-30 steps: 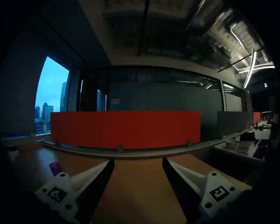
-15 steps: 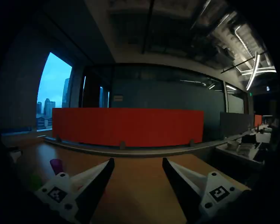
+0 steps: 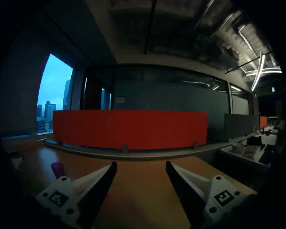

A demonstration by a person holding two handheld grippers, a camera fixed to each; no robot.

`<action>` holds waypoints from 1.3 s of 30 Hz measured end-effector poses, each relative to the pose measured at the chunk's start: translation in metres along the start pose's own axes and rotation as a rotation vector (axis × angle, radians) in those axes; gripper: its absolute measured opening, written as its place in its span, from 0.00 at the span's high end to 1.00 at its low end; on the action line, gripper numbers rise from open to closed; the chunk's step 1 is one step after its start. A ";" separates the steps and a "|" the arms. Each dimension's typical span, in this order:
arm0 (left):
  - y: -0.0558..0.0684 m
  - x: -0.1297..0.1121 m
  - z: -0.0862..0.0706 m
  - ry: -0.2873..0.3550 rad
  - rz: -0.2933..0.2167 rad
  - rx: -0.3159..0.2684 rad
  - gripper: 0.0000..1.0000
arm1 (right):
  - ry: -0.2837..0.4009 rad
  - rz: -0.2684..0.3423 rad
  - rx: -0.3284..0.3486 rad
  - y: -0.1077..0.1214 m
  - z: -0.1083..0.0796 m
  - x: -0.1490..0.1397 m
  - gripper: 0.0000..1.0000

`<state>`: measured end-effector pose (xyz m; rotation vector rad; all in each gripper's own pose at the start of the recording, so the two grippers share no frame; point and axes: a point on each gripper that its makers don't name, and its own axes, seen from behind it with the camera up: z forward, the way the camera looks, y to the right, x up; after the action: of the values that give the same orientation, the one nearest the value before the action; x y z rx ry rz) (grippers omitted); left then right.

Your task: Pour water

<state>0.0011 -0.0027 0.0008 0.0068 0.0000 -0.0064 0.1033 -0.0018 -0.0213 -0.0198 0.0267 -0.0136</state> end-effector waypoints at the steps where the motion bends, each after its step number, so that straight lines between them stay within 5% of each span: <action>1: 0.000 0.000 0.000 0.000 0.000 0.000 0.01 | 0.000 0.000 0.000 0.000 0.000 0.000 0.01; 27: 0.001 -0.001 -0.001 0.000 0.006 0.000 0.01 | 0.054 -0.069 -0.023 0.010 -0.002 0.007 0.01; 39: 0.001 -0.001 0.000 0.000 0.006 0.000 0.01 | 0.072 -0.056 -0.004 0.005 0.008 -0.025 0.01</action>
<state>0.0001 -0.0018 0.0005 0.0067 0.0001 0.0000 0.0787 0.0042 -0.0127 -0.0236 0.0983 -0.0699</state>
